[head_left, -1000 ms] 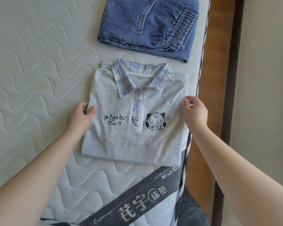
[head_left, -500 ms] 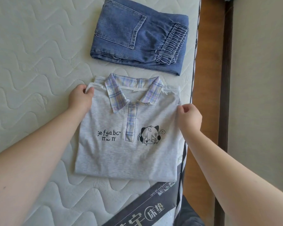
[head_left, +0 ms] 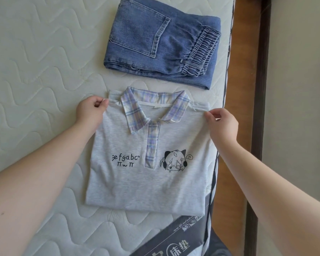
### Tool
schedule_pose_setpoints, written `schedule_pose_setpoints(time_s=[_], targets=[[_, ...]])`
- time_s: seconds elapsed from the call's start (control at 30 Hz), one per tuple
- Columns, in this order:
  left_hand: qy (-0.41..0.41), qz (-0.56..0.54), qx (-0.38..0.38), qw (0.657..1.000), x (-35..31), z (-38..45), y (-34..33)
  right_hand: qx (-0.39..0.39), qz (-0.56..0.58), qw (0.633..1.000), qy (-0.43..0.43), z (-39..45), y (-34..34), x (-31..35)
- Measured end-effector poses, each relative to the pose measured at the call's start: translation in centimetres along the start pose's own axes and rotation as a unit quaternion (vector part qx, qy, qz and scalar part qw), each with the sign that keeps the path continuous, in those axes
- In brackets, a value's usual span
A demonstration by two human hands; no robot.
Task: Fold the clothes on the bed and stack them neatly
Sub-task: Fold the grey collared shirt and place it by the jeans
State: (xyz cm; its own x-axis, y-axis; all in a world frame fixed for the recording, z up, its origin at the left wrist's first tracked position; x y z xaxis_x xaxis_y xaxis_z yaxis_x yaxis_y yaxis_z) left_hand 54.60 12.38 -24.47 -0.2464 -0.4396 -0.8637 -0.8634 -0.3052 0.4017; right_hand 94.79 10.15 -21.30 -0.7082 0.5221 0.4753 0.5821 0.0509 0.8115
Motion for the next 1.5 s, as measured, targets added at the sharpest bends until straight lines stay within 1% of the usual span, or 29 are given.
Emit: schedule_pose_setpoints(time_s=[0.1,0.2,0.27,0.33,0.4,0.47,0.5,0.57,0.6,0.67,0.73,0.83,0.93,1.03,1.1,1.17,1.23,1.33,1.37,1.43,1.5], targets=[[0.004,0.014,-0.007,1.000,-0.1,-0.2,-0.2,-0.034,-0.038,0.999,0.018,-0.3,0.1,-0.2],[0.007,0.033,-0.010,0.999,-0.5,-0.4,-0.2,-0.043,-0.079,0.995,0.041,-0.5,0.2,-0.1],[-0.010,0.054,-0.031,0.998,-1.0,-0.8,0.1,-0.062,-0.110,0.989,0.071,-0.7,0.4,0.2],[-0.069,0.085,-0.061,0.992,-2.0,-2.0,0.4,-0.099,-0.159,0.976,0.111,-1.5,0.3,1.1],[-0.173,0.136,-0.071,0.973,-3.3,-4.5,0.3,-0.116,-0.186,0.961,0.169,-3.4,-0.5,2.5],[-0.277,0.180,-0.044,0.943,-4.3,-8.4,-0.9,-0.099,-0.198,0.949,0.224,-6.1,-2.3,4.0],[-0.312,0.197,-0.017,0.929,-4.2,-10.7,-1.8,-0.082,-0.208,0.946,0.236,-7.7,-3.6,4.4],[-0.340,0.234,0.035,0.910,-3.1,-15.3,-3.6,-0.058,-0.226,0.943,0.236,-10.9,-6.0,4.5],[-0.333,0.258,0.056,0.905,-2.1,-17.2,-4.3,-0.056,-0.229,0.945,0.225,-12.1,-7.0,4.3],[-0.292,0.313,0.089,0.899,0.1,-19.6,-5.1,-0.046,-0.243,0.949,0.194,-13.4,-8.6,3.2],[-0.257,0.361,0.120,0.889,2.1,-20.1,-5.4,-0.018,-0.290,0.938,0.190,-13.8,-9.9,2.0],[-0.236,0.399,0.147,0.874,3.3,-19.1,-5.6,-0.010,-0.339,0.916,0.215,-13.1,-10.4,1.2],[-0.237,0.407,0.136,0.872,4.0,-18.9,-4.9,-0.011,-0.371,0.901,0.224,-12.7,-8.8,-0.9],[-0.201,0.406,0.111,0.885,4.9,-19.2,-2.7,0.011,-0.387,0.896,0.215,-13.2,-6.8,-3.9],[-0.189,0.413,0.110,0.884,5.4,-19.8,-1.2,0.029,-0.399,0.890,0.218,-14.0,-5.7,-5.4],[-0.186,0.415,0.111,0.884,5.7,-20.8,-0.1,0.048,-0.399,0.889,0.219,-15.4,-4.9,-6.3],[-0.204,0.408,0.101,0.884,6.0,-22.5,0.3,0.048,-0.381,0.892,0.237,-17.4,-4.9,-6.2],[-0.264,0.377,0.108,0.881,6.4,-25.3,-0.9,0.034,-0.326,0.897,0.298,-20.6,-7.1,-3.6],[-0.269,0.369,0.105,0.884,6.5,-25.6,-1.5,0.029,-0.306,0.899,0.312,-21.3,-8.3,-2.2],[-0.257,0.372,0.098,0.887,6.7,-25.8,-2.1,0.028,-0.277,0.908,0.312,-22.0,-10.1,-0.2],[-0.258,0.387,0.108,0.879,7.3,-25.5,-1.9,0.044,-0.287,0.908,0.301,-22.0,-11.1,0.0]])
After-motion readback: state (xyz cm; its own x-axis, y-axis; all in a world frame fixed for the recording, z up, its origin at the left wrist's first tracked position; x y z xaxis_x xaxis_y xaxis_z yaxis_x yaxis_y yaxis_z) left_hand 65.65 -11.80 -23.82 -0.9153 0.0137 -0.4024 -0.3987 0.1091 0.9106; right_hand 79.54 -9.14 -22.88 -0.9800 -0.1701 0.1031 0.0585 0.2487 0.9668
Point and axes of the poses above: each hand's wrist, its own z-axis towards the middle knuckle, its own y-axis out of the back of the hand, x = y × z, the point moved 3 cm from there along z, towards the middle knuckle, and after that the axes turned 15 degrees about -z, right-handed, at the moved point
